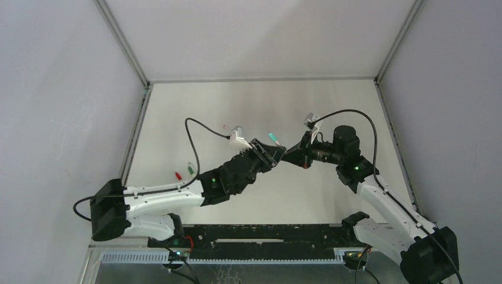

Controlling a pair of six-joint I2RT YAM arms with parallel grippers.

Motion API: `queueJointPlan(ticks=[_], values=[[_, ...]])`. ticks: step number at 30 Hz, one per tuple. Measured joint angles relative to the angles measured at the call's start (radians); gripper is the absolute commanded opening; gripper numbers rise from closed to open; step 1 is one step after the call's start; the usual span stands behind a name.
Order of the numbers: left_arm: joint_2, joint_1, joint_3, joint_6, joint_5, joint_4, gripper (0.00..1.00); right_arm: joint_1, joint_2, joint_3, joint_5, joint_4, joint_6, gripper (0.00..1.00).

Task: Insert the pens into the pen caps
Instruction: Press the pen cap onto the pen.

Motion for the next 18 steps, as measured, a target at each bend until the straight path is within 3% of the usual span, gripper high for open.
queueJointPlan(ticks=[8, 18], values=[[-0.126, -0.011, -0.014, 0.060, 0.015, 0.004, 0.65, -0.040, -0.034, 0.000, -0.081, 0.014, 0.003, 0.00], [-0.325, -0.021, -0.192, 0.340, 0.125, 0.085, 0.69, -0.106, -0.058, 0.000, -0.202, 0.014, 0.003, 0.00]])
